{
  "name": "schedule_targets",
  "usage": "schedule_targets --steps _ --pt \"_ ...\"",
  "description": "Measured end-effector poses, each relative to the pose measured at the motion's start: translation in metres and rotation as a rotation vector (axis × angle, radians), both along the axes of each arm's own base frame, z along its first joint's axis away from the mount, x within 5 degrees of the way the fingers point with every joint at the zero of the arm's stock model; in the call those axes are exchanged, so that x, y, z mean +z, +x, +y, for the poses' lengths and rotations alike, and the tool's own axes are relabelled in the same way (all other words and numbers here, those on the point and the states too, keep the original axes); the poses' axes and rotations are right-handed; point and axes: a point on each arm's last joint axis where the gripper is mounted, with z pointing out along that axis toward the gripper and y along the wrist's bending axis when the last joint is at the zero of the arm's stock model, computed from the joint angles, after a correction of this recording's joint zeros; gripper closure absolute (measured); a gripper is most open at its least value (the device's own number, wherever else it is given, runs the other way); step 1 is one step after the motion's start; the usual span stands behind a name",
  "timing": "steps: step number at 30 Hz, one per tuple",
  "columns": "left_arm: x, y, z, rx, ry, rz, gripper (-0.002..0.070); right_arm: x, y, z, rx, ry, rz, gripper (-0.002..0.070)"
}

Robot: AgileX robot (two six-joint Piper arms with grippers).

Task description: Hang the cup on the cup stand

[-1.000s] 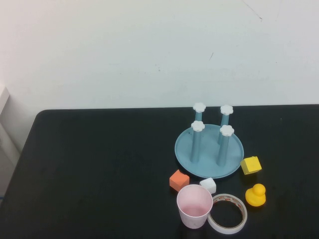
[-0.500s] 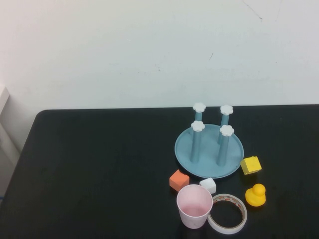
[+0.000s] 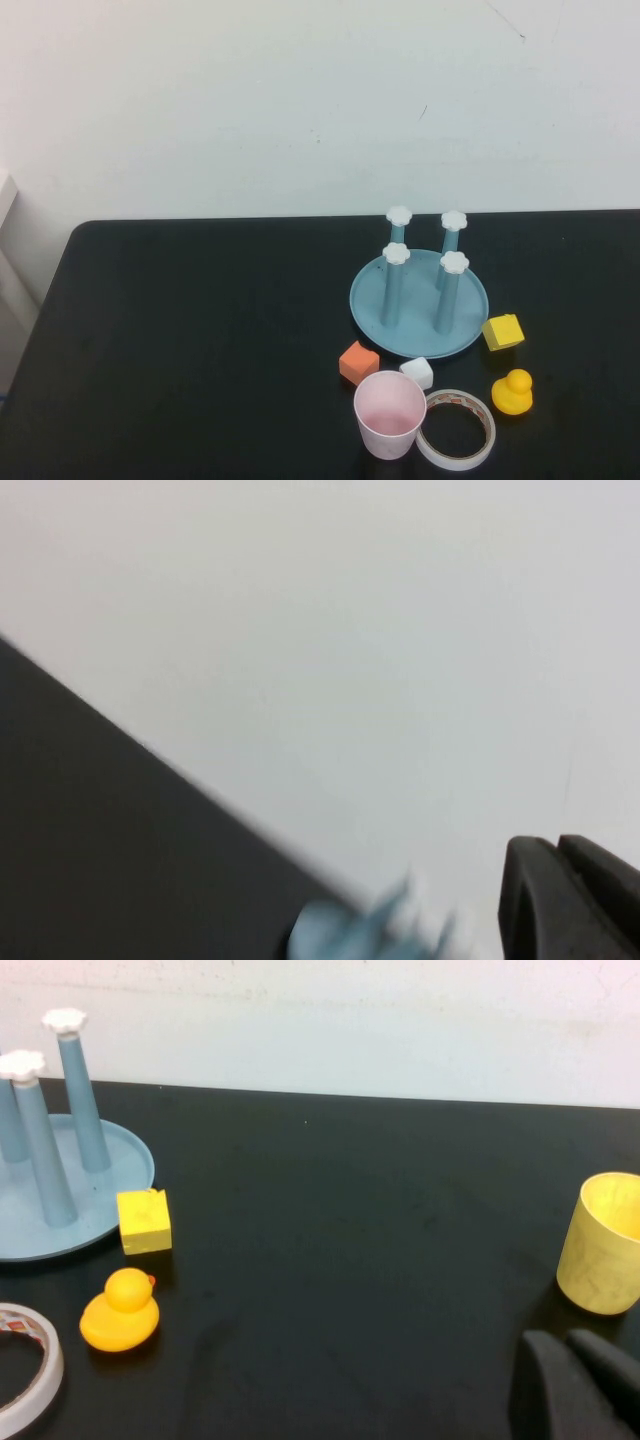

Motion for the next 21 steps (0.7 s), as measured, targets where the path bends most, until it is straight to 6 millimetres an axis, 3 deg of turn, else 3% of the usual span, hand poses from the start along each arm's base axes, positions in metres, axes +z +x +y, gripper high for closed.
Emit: schedule_targets --steps 6,10,12,17,21 --pt "0.049 0.008 -0.021 -0.297 0.541 0.167 0.0676 0.000 0.000 0.000 0.000 0.000 0.000 0.0678" --pt "0.081 0.032 -0.026 -0.466 0.790 0.279 0.0676 0.000 0.000 0.000 0.000 0.000 0.000 0.0678" --pt "0.105 0.053 -0.030 -0.585 0.918 0.311 0.0676 0.000 0.000 0.000 0.000 0.000 0.000 0.0678" --pt "0.130 0.091 -0.042 -0.779 1.094 0.375 0.0676 0.000 0.000 0.000 0.000 0.000 0.000 0.0678" --pt "0.131 0.125 -0.064 -0.895 1.243 0.466 0.0676 0.000 0.000 0.000 0.000 0.000 0.000 0.0678"
